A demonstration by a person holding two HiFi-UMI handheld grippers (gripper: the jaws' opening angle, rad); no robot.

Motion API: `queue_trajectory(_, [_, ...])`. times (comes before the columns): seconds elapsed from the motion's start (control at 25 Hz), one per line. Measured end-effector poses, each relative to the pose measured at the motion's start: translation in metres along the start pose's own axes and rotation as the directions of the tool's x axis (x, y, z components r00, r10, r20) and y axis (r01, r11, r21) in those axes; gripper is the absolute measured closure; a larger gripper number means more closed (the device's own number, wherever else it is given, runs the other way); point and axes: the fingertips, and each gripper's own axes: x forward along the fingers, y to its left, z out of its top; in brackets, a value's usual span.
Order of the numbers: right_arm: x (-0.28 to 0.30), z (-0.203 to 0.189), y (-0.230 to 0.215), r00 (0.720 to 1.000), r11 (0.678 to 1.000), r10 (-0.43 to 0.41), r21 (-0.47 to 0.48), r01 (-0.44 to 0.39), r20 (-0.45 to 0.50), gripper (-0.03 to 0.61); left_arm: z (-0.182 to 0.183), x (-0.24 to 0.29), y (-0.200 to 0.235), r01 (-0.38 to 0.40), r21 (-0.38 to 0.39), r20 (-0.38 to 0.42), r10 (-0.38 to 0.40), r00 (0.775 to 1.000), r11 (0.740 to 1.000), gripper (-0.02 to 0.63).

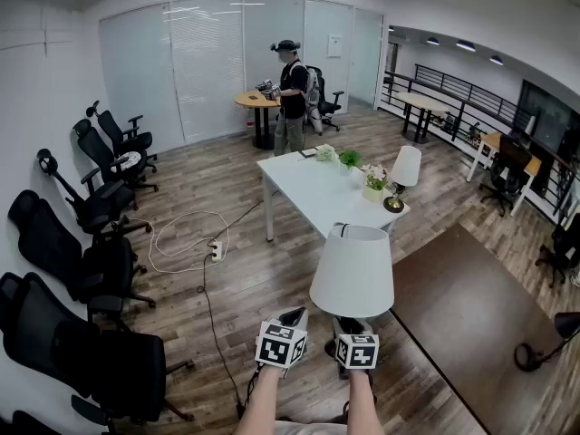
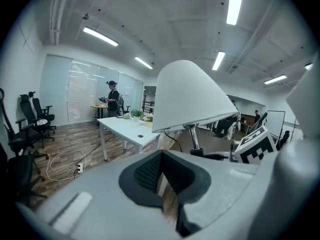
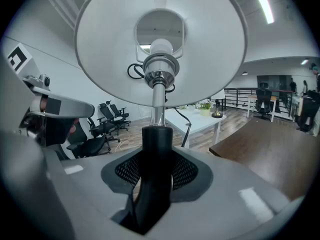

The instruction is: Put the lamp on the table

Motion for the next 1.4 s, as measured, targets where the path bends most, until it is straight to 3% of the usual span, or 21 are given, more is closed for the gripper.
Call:
queue_trajectory(0.4, [0.014,-0.005,0.011,1.000,0.999,-0.027,0.024,0.027,0.012,0.413,-0.009,-0.004,0.017,0.014,0.004,-0.013,-0.014,1.000,1.000,0.614])
queue_trajectory(0.8, [0.053,0.006,0.023,1.000,0.999,0.013,0.029,-0.014,0.015,0.413,-0.010,0.016,0.049,0.005,-0.041,-0.032,-0.006,0.999,0.999,0.614])
queue_trajectory(1.12, [0.128,0.053,0.017,0.998,0.998,0.054,0.042,-0.055,0.030,0.411,0.035,0.056,0.107,-0.022,0.007,-0.047,0.022,0.999,1.000,0.614])
queue_trajectory(1.4, [0.178,0.104,0.006,0.996,0.996,0.086,-0.007,-0.086,0.038,0.411,0.085,0.092,0.153,-0.051,-0.026,-0.008,0.050,0.999,0.998,0.614])
